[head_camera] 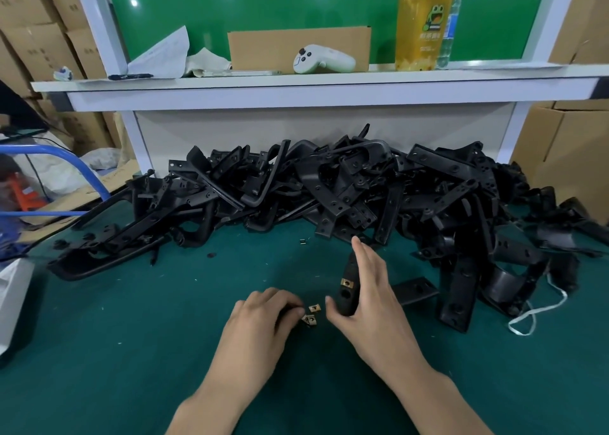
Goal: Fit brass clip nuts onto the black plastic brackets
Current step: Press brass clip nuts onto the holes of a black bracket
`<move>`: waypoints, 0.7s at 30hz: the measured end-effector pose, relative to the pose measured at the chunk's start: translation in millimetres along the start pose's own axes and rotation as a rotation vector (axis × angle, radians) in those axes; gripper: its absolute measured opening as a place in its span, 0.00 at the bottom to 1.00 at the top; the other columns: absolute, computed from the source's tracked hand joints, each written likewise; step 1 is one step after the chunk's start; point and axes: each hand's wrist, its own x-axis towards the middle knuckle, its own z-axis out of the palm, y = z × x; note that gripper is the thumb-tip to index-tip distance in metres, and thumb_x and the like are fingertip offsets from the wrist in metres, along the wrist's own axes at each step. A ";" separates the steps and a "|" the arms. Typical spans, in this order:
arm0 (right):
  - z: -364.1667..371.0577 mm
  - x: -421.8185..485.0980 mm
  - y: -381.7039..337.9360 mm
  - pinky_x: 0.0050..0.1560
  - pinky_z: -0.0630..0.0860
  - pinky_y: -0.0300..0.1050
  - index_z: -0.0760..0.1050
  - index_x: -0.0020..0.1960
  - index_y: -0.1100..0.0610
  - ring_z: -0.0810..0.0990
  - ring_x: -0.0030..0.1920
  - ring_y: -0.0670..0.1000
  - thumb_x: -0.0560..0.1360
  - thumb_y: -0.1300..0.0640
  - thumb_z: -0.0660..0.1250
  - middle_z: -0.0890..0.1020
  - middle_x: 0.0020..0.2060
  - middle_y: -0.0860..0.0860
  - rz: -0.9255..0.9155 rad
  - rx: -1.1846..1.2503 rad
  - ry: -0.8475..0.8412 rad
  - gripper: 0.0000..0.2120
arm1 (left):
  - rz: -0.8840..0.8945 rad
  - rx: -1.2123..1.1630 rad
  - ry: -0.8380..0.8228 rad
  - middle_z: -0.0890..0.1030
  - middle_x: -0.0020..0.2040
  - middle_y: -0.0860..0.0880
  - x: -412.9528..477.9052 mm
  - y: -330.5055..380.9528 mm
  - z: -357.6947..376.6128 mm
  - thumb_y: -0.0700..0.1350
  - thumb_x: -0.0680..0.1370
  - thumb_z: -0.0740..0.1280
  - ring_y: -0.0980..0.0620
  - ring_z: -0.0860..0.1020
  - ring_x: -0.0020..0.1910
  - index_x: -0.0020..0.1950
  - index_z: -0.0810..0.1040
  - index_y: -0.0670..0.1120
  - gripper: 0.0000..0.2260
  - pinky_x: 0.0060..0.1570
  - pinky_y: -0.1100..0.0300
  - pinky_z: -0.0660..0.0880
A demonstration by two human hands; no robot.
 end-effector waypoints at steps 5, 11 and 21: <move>-1.3 -1.3 -2.6 0.55 0.78 0.48 0.31 0.75 0.31 0.74 0.63 0.52 0.75 0.44 0.69 0.51 0.75 0.38 -0.013 0.014 -0.025 0.49 | -0.228 -0.499 0.178 0.82 0.48 0.65 5.3 7.8 -8.2 0.44 0.81 0.68 0.63 0.79 0.51 0.52 0.83 0.59 0.09 0.50 0.74 0.71; -0.8 -2.0 -2.5 0.58 0.78 0.49 0.31 0.75 0.31 0.74 0.63 0.51 0.75 0.44 0.69 0.52 0.76 0.40 -0.022 0.025 -0.037 0.49 | -0.345 -0.823 0.177 0.86 0.44 0.52 8.5 12.4 -13.3 0.40 0.84 0.62 0.56 0.82 0.42 0.56 0.82 0.52 0.11 0.49 0.68 0.77; -0.3 -4.8 -6.7 0.64 0.74 0.49 0.38 0.74 0.29 0.72 0.66 0.51 0.77 0.44 0.67 0.47 0.77 0.38 -0.039 0.018 -0.172 0.42 | -0.364 -0.862 0.091 0.87 0.45 0.56 9.5 14.2 -11.1 0.44 0.81 0.67 0.61 0.84 0.43 0.50 0.81 0.46 0.05 0.44 0.72 0.75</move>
